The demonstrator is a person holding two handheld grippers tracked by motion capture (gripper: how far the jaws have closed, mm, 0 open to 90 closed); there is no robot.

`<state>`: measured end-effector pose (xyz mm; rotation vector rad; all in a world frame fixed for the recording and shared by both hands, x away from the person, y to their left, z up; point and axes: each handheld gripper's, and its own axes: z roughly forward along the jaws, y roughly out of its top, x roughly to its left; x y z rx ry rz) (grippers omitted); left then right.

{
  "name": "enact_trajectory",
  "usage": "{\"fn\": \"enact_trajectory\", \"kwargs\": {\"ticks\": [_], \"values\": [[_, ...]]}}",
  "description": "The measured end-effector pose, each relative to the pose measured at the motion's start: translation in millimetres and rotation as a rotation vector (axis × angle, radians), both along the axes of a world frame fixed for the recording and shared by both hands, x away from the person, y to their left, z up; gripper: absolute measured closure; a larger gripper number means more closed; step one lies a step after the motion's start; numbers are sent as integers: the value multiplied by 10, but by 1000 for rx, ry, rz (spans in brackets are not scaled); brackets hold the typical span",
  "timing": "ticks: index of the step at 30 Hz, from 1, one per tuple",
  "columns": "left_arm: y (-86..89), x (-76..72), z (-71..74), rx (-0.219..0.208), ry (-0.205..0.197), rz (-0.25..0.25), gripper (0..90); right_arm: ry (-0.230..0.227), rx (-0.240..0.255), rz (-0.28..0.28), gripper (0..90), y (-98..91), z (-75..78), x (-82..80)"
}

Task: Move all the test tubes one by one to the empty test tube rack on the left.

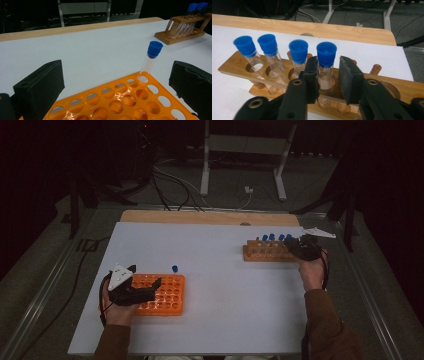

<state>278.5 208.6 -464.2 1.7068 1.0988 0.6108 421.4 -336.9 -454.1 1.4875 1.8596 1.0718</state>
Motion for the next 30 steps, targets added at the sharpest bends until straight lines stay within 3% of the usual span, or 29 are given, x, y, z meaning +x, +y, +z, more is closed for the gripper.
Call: {"fn": "enact_trajectory", "kwargs": {"ticks": [14,19,30], "values": [[2,-9,-2,6,1,1,4,-24,-14,-12,764,45,-7,15],[1,-10,0,5,-1,1,4,-54,-45,-5,765,63,110,-35],[-5,-18,7,5,-4,2,4,-109,-35,6,767,30,441,-142]]}}
